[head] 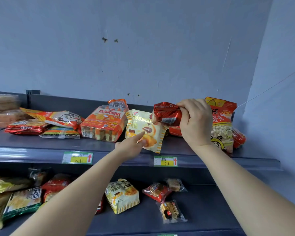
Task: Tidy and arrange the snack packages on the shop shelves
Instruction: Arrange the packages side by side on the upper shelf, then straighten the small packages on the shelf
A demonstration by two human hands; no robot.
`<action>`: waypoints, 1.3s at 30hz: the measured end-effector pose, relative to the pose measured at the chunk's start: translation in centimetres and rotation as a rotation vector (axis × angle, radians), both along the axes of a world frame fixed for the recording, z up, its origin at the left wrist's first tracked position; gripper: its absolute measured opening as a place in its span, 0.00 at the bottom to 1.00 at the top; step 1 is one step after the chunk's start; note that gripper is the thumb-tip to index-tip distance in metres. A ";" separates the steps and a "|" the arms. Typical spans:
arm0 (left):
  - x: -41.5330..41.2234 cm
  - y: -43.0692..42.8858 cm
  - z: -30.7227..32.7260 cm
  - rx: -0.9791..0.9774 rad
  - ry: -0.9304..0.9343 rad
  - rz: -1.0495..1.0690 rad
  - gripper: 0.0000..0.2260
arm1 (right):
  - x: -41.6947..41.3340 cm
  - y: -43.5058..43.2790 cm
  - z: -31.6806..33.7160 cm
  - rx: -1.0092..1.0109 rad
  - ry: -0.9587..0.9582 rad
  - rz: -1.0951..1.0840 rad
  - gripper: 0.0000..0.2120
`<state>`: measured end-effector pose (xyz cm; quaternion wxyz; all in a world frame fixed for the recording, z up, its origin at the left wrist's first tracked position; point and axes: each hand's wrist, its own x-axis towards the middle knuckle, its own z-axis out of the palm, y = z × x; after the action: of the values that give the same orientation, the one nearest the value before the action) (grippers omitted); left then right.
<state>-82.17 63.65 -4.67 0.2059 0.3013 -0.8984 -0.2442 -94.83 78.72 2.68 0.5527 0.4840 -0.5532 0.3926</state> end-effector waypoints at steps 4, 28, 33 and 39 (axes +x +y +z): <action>0.8 1.1 1.6 0.528 0.536 -0.075 0.20 | 1.3 0.3 -0.5 0.065 0.043 0.091 0.13; 3.9 -1.4 0.3 1.189 1.346 -0.173 0.24 | -0.2 -4.8 -6.4 0.529 -1.624 0.869 0.09; 4.5 -2.4 -0.6 1.161 1.334 -0.117 0.24 | -0.9 -7.4 -6.8 0.589 -1.556 0.868 0.15; 4.8 -3.3 -1.6 1.145 1.341 -0.068 0.19 | -1.0 -7.9 -7.3 0.462 -1.512 0.930 0.19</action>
<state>-77.41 60.39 -6.28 0.5000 0.1244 -0.3365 -0.7882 -95.87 70.80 -4.57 -0.2806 0.3706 -0.5818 0.6675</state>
